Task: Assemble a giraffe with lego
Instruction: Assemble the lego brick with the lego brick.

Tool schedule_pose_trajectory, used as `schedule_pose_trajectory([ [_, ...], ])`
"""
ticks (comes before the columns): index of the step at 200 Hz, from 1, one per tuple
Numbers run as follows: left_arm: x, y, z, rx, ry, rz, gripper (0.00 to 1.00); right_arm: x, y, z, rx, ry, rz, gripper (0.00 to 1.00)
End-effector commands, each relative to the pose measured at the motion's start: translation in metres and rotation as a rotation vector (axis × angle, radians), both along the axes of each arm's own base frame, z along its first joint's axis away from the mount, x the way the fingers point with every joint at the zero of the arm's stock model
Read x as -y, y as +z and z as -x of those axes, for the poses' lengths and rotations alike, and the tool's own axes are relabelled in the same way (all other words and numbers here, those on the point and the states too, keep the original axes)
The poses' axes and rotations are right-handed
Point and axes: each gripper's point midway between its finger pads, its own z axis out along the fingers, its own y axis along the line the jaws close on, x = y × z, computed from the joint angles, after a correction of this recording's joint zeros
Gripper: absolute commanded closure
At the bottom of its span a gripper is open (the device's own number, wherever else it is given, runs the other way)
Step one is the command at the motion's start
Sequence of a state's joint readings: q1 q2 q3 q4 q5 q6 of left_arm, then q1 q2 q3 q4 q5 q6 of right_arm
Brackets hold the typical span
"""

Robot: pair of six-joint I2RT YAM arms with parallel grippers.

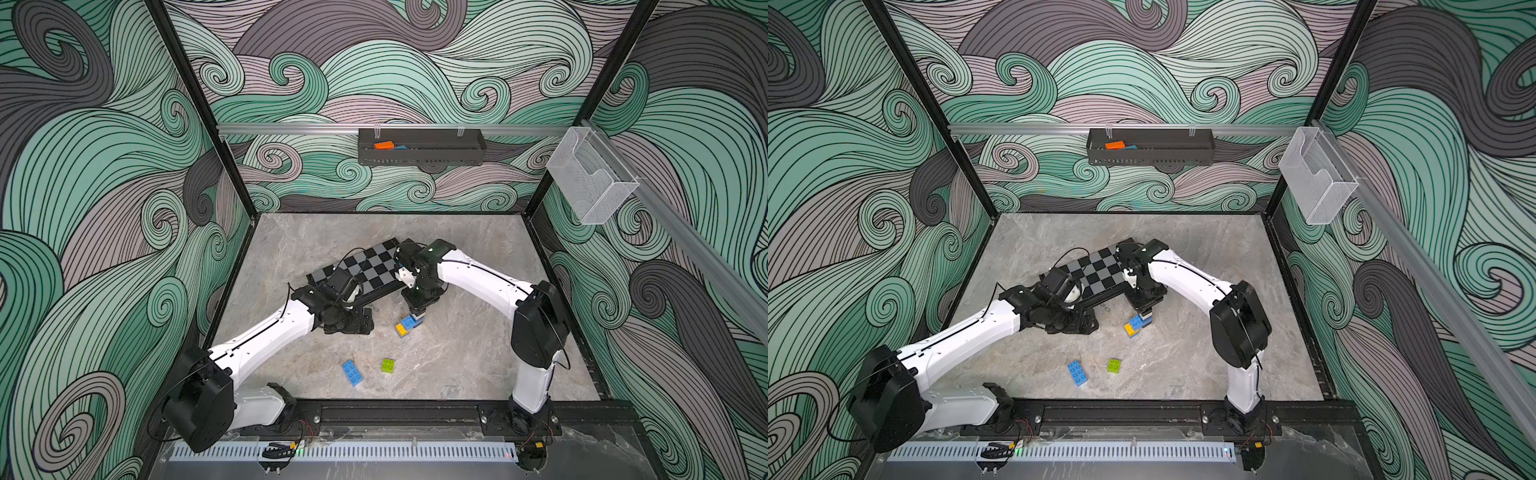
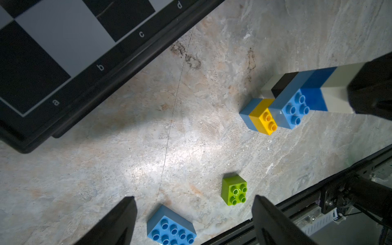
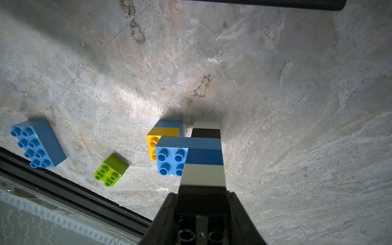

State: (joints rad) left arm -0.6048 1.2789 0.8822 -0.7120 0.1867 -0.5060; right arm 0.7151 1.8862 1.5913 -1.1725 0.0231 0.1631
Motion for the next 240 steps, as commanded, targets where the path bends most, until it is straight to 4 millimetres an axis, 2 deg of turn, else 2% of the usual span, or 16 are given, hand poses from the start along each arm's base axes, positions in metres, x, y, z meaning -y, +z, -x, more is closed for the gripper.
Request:
schedule_pose_trajectory([
  [1,-0.002,0.006,0.005,0.014,-0.03,-0.012,0.11,0.02,-0.055,0.019,-0.12,-0.015,0.139,0.85],
  [75,-0.01,0.006,0.014,0.011,-0.035,-0.028,0.11,0.024,-0.095,0.03,-0.201,-0.002,0.165,0.85],
  [137,-0.007,0.009,0.01,0.02,-0.034,-0.016,0.11,0.026,-0.106,0.035,-0.251,0.014,0.164,0.78],
  [164,-0.005,0.012,0.008,0.025,-0.031,-0.01,0.11,0.02,-0.092,0.025,-0.199,0.008,0.129,0.7],
  [223,-0.008,0.013,0.008,0.026,-0.017,-0.019,0.11,-0.006,-0.04,-0.006,-0.069,-0.043,-0.018,0.41],
  [240,-0.011,0.014,0.008,0.031,-0.007,-0.025,0.11,-0.01,-0.026,-0.011,-0.04,-0.06,-0.051,0.36],
])
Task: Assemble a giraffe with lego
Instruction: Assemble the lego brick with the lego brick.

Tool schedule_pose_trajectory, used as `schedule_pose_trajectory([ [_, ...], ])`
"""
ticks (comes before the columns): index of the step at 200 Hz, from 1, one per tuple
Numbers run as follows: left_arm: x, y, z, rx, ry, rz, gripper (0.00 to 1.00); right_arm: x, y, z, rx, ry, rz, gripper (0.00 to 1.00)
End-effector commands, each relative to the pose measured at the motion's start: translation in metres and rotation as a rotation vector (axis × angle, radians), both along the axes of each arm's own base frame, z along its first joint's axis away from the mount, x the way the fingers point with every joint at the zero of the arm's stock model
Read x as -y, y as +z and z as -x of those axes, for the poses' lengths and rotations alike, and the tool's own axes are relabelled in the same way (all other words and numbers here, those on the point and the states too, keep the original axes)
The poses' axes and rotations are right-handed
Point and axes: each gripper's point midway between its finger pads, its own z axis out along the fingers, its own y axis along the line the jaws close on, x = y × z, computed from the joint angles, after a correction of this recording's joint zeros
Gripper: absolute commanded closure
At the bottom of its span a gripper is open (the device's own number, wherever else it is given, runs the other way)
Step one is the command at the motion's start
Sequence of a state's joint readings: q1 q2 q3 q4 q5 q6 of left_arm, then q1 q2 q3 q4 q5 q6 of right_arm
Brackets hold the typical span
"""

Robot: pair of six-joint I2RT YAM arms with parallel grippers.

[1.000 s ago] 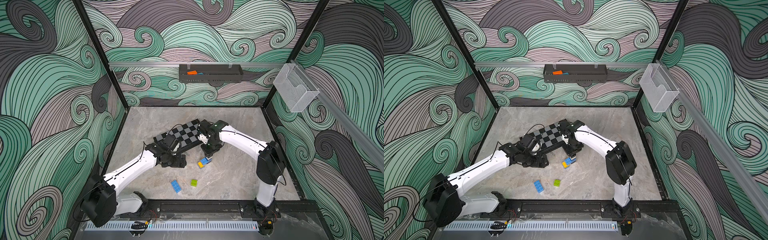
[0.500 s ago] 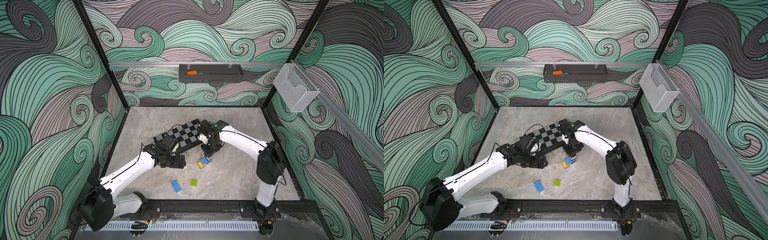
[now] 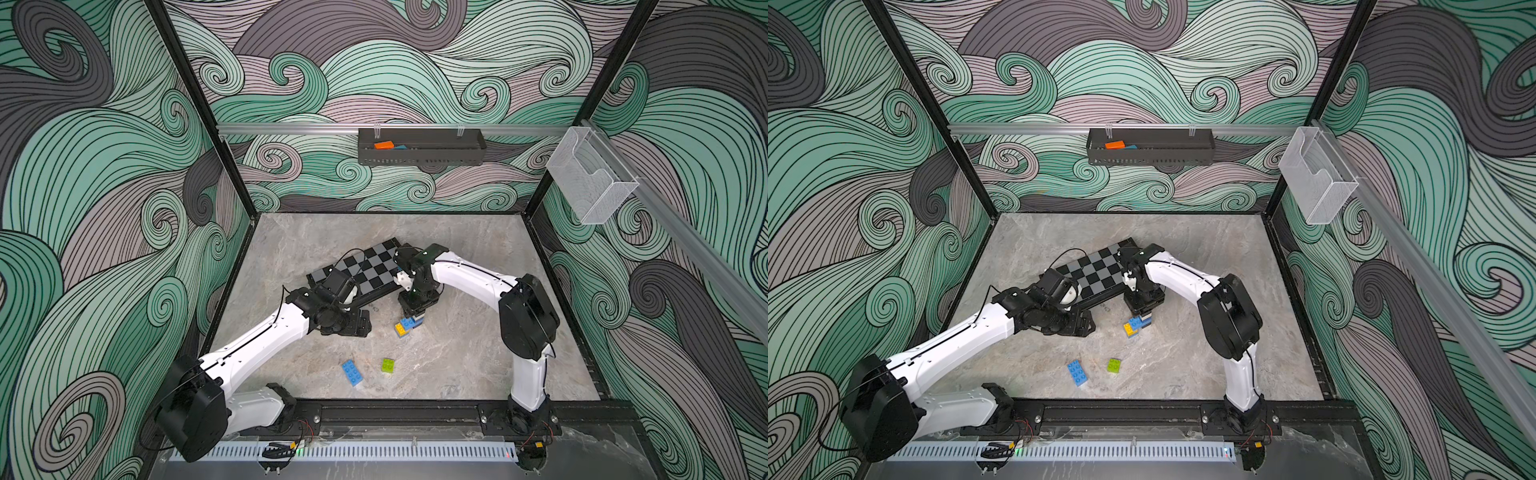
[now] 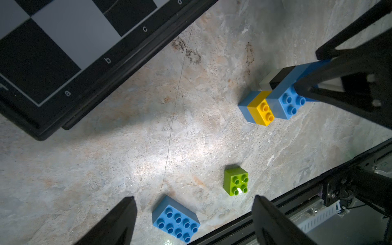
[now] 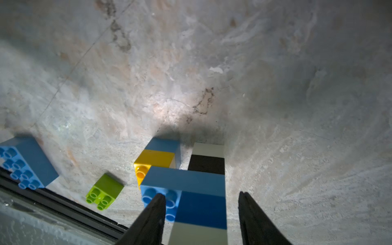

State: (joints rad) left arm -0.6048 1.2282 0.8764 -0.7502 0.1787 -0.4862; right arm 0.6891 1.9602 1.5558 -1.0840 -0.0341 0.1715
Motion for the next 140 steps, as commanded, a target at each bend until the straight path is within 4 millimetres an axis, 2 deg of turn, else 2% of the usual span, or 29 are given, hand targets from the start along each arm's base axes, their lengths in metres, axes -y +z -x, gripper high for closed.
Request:
schedule_pose_trajectory([
  [1,-0.004,0.007,0.001,0.013,0.008,-0.02,0.11,-0.003,0.008,-0.003,0.015,-0.028,-0.022,0.36],
  [55,-0.008,0.007,0.003,0.013,0.018,-0.023,0.11,-0.012,0.068,-0.014,0.124,-0.08,-0.164,0.33],
  [85,-0.01,0.006,0.005,0.011,0.021,-0.027,0.11,-0.007,0.101,-0.007,0.176,-0.101,-0.211,0.34],
  [111,-0.01,0.004,0.006,0.011,0.022,-0.028,0.11,0.009,0.104,0.005,0.167,-0.114,-0.163,0.35],
  [127,-0.01,0.003,0.007,0.007,0.019,-0.026,0.11,0.016,0.096,0.008,0.156,-0.113,-0.126,0.38],
  [140,-0.009,0.004,0.006,0.008,0.016,-0.021,0.11,0.021,0.088,0.01,0.144,-0.111,-0.094,0.44],
])
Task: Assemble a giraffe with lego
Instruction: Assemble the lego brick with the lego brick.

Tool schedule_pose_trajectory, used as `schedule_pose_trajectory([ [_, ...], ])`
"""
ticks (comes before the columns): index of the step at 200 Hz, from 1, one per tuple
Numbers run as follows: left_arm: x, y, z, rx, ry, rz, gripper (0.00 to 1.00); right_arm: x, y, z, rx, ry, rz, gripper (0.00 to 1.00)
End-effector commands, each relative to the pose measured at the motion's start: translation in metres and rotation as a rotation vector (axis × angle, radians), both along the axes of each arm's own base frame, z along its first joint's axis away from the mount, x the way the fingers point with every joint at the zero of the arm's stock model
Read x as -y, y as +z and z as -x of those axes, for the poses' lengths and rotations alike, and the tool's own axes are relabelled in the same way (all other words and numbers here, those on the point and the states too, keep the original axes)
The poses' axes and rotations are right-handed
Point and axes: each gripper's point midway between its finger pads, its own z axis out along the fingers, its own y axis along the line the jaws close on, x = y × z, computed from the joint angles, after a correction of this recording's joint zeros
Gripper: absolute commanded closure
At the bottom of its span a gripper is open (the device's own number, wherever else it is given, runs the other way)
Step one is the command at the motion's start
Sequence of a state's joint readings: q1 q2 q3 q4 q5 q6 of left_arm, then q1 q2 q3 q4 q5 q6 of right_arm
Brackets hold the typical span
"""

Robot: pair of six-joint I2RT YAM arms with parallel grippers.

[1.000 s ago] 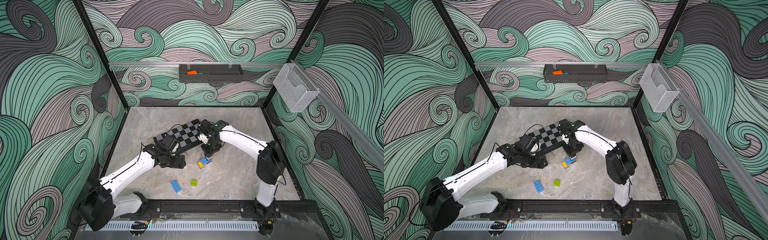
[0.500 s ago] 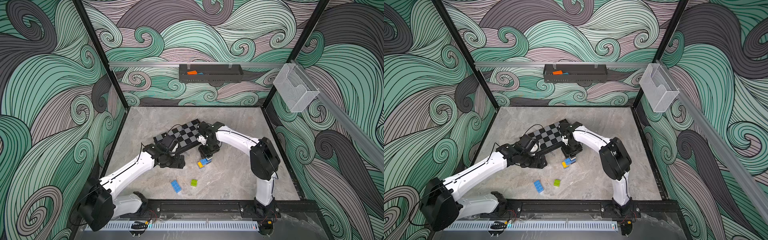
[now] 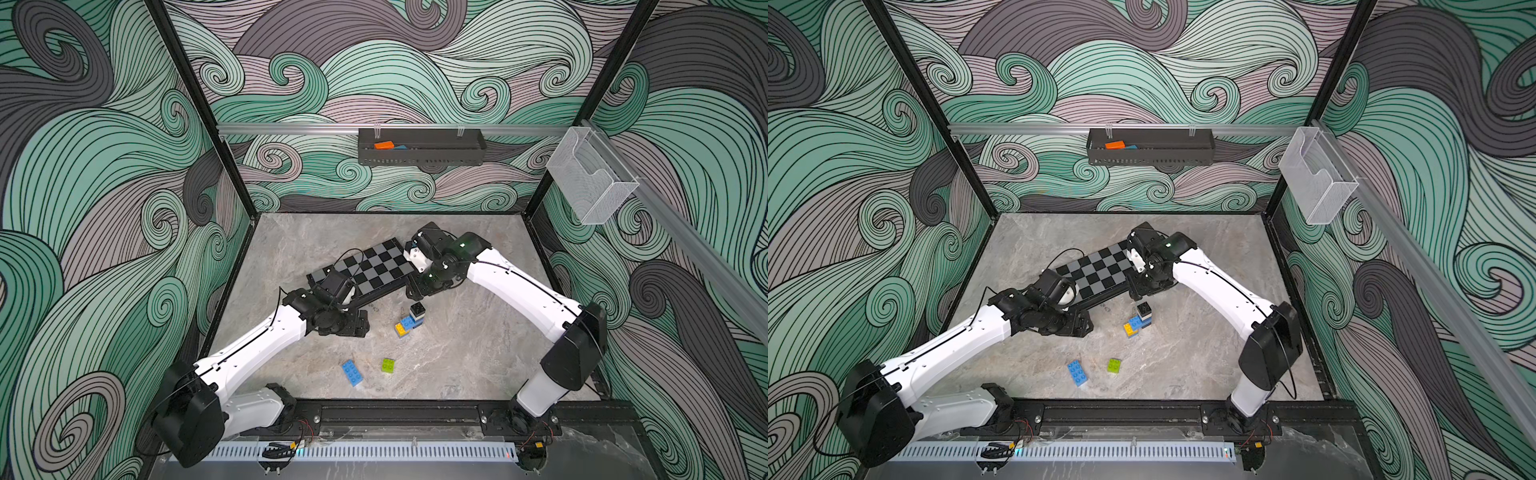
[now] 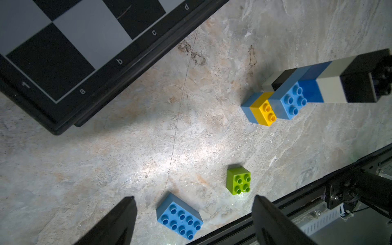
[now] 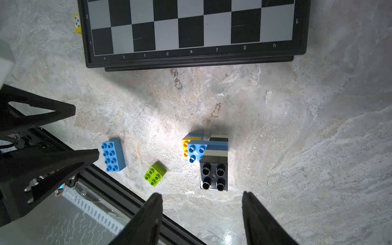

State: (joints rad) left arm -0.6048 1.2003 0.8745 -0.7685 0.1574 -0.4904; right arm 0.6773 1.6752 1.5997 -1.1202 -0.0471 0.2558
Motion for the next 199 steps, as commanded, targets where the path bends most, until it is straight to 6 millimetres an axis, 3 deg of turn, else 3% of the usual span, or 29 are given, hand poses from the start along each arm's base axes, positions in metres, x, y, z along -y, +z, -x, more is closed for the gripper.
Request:
schedule_pose_trajectory([
  [1,-0.004,-0.001,0.005,-0.009,0.005,-0.011,0.11,0.018,-0.024,0.01,-0.068,-0.022,0.103,0.44],
  [20,-0.003,0.0,0.005,-0.007,0.0,-0.008,0.11,0.023,-0.033,0.008,-0.069,-0.025,0.144,0.51],
  [87,-0.003,0.004,0.004,0.001,-0.008,-0.013,0.11,0.029,-0.056,-0.001,-0.095,-0.016,0.209,0.54],
  [199,0.003,0.004,-0.002,-0.004,-0.019,-0.013,0.11,0.052,-0.113,0.028,-0.197,-0.016,0.296,0.54],
])
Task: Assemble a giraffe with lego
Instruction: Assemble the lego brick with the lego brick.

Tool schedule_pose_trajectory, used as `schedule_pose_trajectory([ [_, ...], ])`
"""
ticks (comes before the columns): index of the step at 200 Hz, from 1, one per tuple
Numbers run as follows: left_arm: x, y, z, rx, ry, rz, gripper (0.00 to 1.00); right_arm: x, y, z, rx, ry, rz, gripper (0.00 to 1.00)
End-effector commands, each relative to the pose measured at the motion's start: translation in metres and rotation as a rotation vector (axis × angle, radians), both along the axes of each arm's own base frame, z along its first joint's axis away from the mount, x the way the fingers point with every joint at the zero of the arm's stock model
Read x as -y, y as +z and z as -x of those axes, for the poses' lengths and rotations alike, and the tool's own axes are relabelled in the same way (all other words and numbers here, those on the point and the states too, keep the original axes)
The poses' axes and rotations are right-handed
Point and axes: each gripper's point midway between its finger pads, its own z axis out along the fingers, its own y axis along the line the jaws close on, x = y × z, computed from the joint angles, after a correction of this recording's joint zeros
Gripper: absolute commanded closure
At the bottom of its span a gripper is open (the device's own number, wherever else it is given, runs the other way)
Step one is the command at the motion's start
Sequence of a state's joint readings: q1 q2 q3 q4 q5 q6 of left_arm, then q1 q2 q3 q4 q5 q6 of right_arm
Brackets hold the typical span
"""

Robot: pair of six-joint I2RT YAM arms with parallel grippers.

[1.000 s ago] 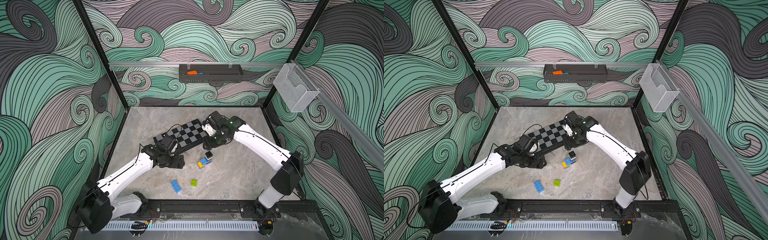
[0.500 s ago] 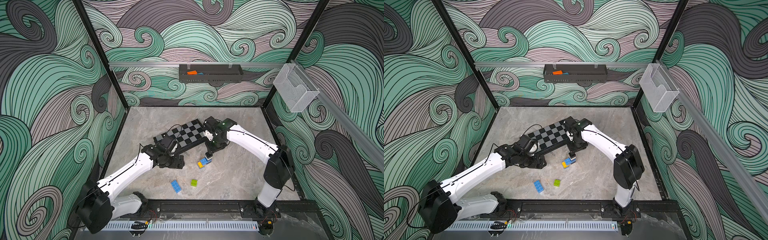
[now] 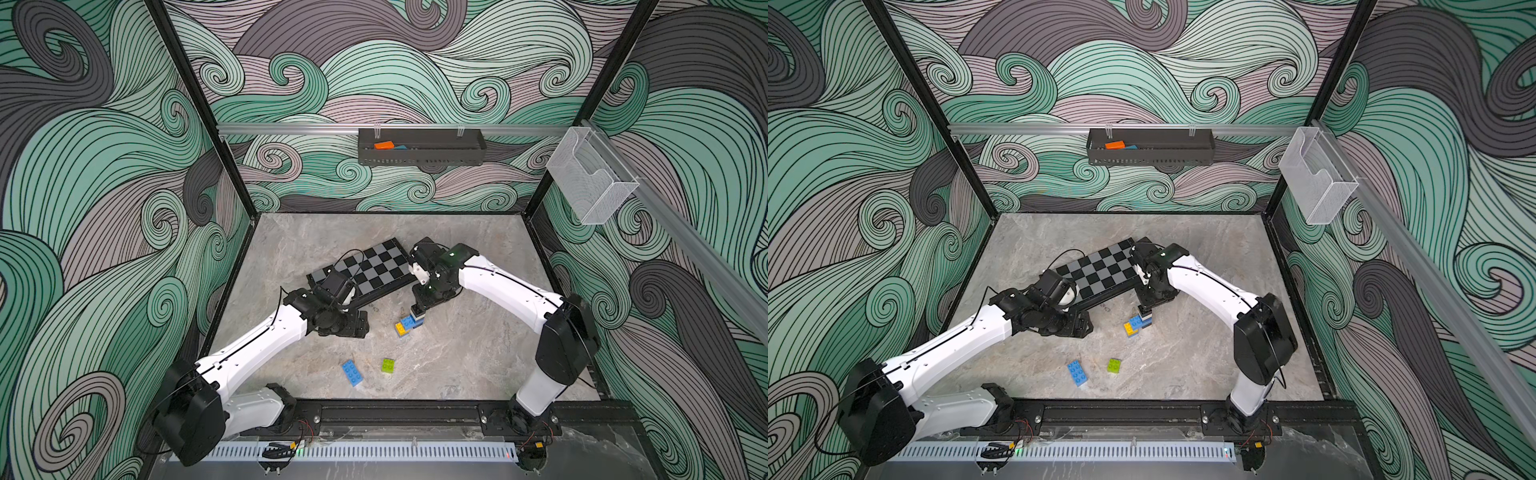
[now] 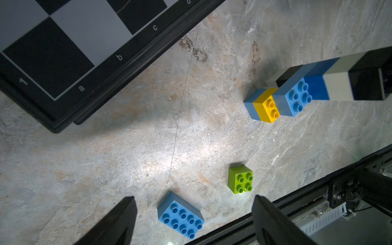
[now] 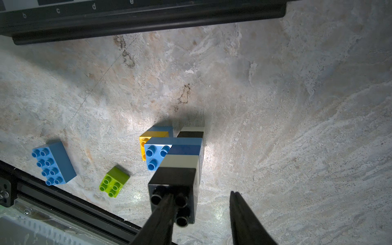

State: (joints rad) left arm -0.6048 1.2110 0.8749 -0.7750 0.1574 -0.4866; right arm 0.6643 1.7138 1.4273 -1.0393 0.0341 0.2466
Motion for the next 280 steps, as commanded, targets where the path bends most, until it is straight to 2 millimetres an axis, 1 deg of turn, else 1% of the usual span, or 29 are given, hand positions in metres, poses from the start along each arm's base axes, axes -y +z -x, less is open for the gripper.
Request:
schedule_pose_trajectory([
  [1,0.003,0.007,-0.003,0.008,-0.014,-0.002,0.11,0.027,-0.051,0.027,-0.149,-0.001,0.151,0.54],
  [38,0.004,0.007,-0.003,0.007,-0.016,-0.004,0.11,0.034,-0.068,0.037,-0.187,-0.004,0.178,0.54],
  [49,0.003,0.007,-0.004,0.007,-0.015,-0.005,0.11,0.034,-0.069,0.039,-0.192,-0.007,0.177,0.54],
  [56,0.003,0.007,-0.004,0.01,-0.015,-0.006,0.11,0.034,-0.066,0.038,-0.182,-0.011,0.17,0.54],
  [71,0.004,0.008,-0.006,0.012,-0.012,-0.005,0.11,0.031,-0.05,0.03,-0.129,-0.02,0.144,0.5],
  [81,0.004,0.009,-0.007,0.016,-0.011,-0.004,0.11,0.026,-0.035,0.021,-0.085,-0.02,0.118,0.46],
  [102,0.005,0.011,-0.01,0.027,-0.006,-0.003,0.11,0.012,-0.003,0.004,-0.016,-0.011,0.058,0.36],
  [116,0.004,0.012,-0.01,0.03,-0.005,-0.01,0.11,0.001,0.015,-0.006,0.025,-0.012,0.007,0.32],
  [146,0.0,0.016,-0.011,0.038,-0.003,-0.026,0.11,-0.019,0.045,-0.022,0.104,-0.012,-0.106,0.26],
  [163,-0.003,0.018,-0.009,0.042,0.0,-0.034,0.11,-0.02,0.06,-0.026,0.148,-0.033,-0.131,0.26],
  [179,-0.008,0.018,-0.006,0.041,0.012,-0.047,0.11,-0.016,0.076,-0.025,0.189,-0.042,-0.15,0.26],
  [195,-0.016,0.018,-0.005,0.04,0.039,-0.053,0.11,-0.012,0.091,-0.016,0.227,-0.017,-0.179,0.25],
  [207,-0.023,0.016,-0.003,0.019,0.077,-0.035,0.11,-0.012,0.095,-0.003,0.242,0.02,-0.193,0.23],
  [222,-0.032,0.015,-0.004,-0.009,0.139,0.004,0.11,-0.009,0.092,0.018,0.247,0.061,-0.171,0.19],
  [236,-0.044,0.013,-0.007,-0.021,0.205,0.019,0.11,-0.013,0.089,0.042,0.25,0.12,-0.143,0.17],
  [242,-0.049,0.012,-0.008,-0.023,0.225,0.016,0.11,-0.017,0.088,0.052,0.257,0.149,-0.137,0.17],
  [258,-0.057,0.006,-0.008,-0.048,0.259,-0.007,0.1,-0.035,0.084,0.077,0.267,0.238,-0.147,0.15],
  [268,-0.062,0.004,-0.01,-0.065,0.282,-0.006,0.1,-0.05,0.078,0.094,0.268,0.297,-0.168,0.14],
  [280,-0.067,-0.001,-0.012,-0.089,0.326,0.021,0.1,-0.067,0.073,0.108,0.261,0.351,-0.2,0.14],
])
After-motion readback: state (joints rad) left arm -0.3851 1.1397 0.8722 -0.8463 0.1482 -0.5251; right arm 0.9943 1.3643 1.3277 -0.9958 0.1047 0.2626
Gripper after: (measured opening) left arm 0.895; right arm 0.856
